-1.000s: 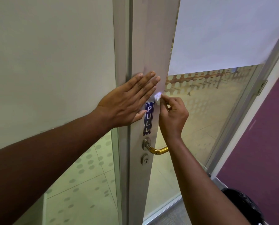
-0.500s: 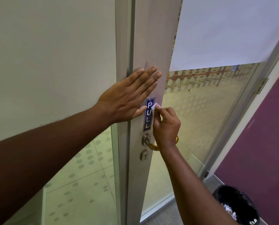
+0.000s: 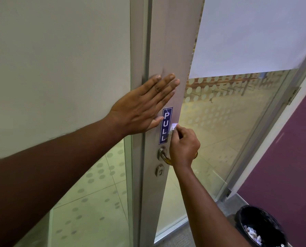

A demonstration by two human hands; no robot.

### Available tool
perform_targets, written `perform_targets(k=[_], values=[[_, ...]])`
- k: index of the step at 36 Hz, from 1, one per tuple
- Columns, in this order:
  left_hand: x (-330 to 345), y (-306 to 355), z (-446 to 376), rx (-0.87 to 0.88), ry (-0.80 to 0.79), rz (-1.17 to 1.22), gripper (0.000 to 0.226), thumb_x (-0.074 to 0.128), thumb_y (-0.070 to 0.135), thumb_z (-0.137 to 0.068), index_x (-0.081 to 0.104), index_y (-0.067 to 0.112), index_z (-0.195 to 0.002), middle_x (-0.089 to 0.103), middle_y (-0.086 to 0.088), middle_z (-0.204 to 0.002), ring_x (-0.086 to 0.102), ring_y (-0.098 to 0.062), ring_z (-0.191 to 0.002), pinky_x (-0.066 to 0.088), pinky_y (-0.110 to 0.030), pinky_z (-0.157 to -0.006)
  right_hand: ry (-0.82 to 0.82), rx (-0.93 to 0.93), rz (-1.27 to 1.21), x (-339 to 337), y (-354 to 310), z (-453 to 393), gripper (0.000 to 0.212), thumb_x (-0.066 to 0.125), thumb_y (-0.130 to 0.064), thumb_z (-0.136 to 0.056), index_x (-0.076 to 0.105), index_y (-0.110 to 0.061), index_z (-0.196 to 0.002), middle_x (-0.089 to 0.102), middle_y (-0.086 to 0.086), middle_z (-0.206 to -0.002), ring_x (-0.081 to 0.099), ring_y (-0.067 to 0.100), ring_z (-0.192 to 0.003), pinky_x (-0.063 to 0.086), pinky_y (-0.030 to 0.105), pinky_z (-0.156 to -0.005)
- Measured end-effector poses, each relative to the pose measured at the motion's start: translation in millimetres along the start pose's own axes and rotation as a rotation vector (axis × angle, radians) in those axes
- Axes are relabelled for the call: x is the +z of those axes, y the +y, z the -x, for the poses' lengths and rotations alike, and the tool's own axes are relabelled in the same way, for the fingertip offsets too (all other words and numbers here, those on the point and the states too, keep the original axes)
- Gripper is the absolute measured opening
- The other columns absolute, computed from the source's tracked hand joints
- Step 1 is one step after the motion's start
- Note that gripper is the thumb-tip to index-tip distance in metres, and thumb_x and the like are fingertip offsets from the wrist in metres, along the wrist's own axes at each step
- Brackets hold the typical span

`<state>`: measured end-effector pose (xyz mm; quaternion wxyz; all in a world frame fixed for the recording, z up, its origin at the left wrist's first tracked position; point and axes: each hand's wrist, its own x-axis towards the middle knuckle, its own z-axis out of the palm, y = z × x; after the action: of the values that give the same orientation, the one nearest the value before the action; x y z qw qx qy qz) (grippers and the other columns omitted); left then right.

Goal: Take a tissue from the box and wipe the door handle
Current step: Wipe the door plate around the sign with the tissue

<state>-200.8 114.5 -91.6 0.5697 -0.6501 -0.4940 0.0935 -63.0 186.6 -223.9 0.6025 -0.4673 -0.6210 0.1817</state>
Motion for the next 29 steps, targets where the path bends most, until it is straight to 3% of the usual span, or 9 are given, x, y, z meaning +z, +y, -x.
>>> perform_targets(k=[7, 20, 24, 29], values=[[0.7, 0.5, -0.8, 0.007, -0.011, -0.02, 0.082, -0.002, 0.055, -0.104, -0.004, -0.005, -0.16, -0.007, -0.029, -0.167, -0.001, -0.042, -0.157, 0.007, -0.048, -0.128, 0.058, -0.124, -0.051, -4.8, -29.6, -31.7, 0.014, 0.068, -0.015, -0.093, 0.076, -0.008, -0.102, 0.068, 0.002, -0.085, 0.059, 0.006, -0.071, 0.046, 0.009, -0.064], [-2.7, -0.4, -0.1, 0.007, -0.028, -0.034, 0.081, -0.002, 0.053, -0.104, -0.004, -0.005, -0.161, -0.008, -0.03, -0.167, -0.001, -0.042, -0.157, 0.007, -0.048, -0.128, 0.005, -0.351, -0.022, -7.7, -36.8, -23.0, 0.012, 0.066, -0.009, -0.095, 0.073, -0.006, -0.104, 0.057, -0.001, -0.082, 0.049, 0.003, -0.069, 0.039, 0.003, -0.062], [-3.4, -0.2, 0.1, 0.008, -0.026, -0.028, 0.081, -0.002, 0.053, -0.104, -0.004, -0.005, -0.161, -0.008, -0.03, -0.167, 0.0, -0.042, -0.157, 0.007, -0.048, -0.128, -0.056, -0.321, -0.034, -12.8, -32.9, -24.9, 0.014, 0.068, -0.009, -0.093, 0.074, -0.005, -0.105, 0.06, 0.002, -0.083, 0.053, 0.007, -0.07, 0.042, 0.007, -0.064], [-1.0, -0.5, 0.5, 0.009, -0.006, -0.023, 0.081, -0.005, 0.053, -0.103, -0.009, -0.006, -0.159, -0.008, -0.03, -0.167, -0.001, -0.042, -0.157, 0.006, -0.048, -0.129, 0.042, -0.304, -0.123, -17.3, -49.2, -50.1, 0.017, 0.067, -0.009, -0.093, 0.074, -0.005, -0.108, 0.063, 0.002, -0.086, 0.053, 0.005, -0.073, 0.041, 0.005, -0.064]])
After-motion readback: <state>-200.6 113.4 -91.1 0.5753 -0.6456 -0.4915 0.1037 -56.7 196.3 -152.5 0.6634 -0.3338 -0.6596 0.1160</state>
